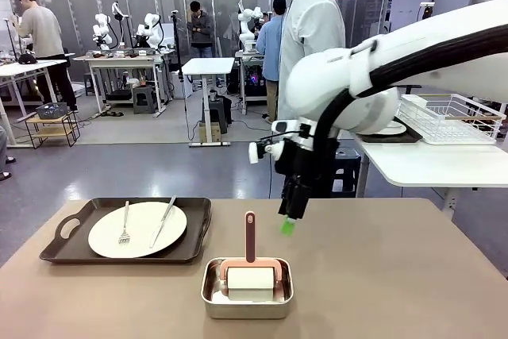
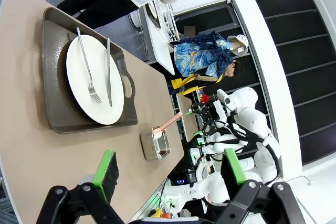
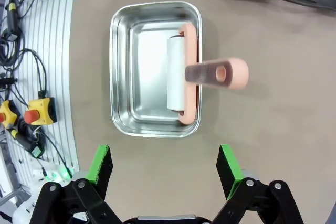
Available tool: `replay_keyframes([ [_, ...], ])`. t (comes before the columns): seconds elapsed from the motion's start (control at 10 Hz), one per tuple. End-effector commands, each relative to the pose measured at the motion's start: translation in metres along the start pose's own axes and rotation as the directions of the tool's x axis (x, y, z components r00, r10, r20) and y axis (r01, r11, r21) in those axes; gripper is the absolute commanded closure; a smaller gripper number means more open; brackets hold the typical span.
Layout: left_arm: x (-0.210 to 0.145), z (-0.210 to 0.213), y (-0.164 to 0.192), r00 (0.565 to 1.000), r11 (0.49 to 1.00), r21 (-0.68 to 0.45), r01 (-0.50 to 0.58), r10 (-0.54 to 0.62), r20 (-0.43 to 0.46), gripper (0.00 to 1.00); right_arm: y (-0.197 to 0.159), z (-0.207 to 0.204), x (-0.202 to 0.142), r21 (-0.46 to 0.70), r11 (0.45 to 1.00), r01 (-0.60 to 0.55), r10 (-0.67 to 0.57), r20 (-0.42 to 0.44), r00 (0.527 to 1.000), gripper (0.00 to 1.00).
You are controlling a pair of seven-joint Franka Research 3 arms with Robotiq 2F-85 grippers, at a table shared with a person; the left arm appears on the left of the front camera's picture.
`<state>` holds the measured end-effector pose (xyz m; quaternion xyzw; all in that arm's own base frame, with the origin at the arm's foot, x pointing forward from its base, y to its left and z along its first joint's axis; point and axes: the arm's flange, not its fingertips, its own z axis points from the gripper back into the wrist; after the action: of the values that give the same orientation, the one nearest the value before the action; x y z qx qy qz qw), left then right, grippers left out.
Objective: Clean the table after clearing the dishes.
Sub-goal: When the left (or right) Handle tray is removed, use the left hand (or right hand) to clean the left (or right) side of the table with the Lint Roller.
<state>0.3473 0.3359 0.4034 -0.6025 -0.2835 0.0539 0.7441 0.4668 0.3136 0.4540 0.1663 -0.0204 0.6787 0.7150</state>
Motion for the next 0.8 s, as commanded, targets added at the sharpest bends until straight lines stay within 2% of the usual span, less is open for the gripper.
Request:
replay_keyframes([
  [0.0,0.0,0.003,-0.002,1.0,1.0,-0.007,0.005,-0.005,0.001,0.0,-0.008,0.001,0.015,0.026,1.0,-0.005,0.006,-0.053,0.999,0.0],
  [0.3,0.0,0.003,-0.002,1.0,1.0,-0.007,0.005,-0.005,0.001,0.0,-0.024,-0.014,0.031,0.072,0.997,-0.038,0.046,-0.116,0.992,0.0],
  [0.4,0.0,0.003,-0.002,1.0,1.0,-0.007,0.005,-0.005,0.001,0.0,-0.03,-0.016,0.038,0.058,0.997,-0.042,0.05,-0.16,0.986,0.0],
  [0.7,0.0,0.003,-0.002,1.0,1.0,-0.007,0.005,-0.005,0.001,0.0,-0.045,-0.02,0.059,0.046,0.997,-0.059,0.067,-0.194,0.979,0.0],
])
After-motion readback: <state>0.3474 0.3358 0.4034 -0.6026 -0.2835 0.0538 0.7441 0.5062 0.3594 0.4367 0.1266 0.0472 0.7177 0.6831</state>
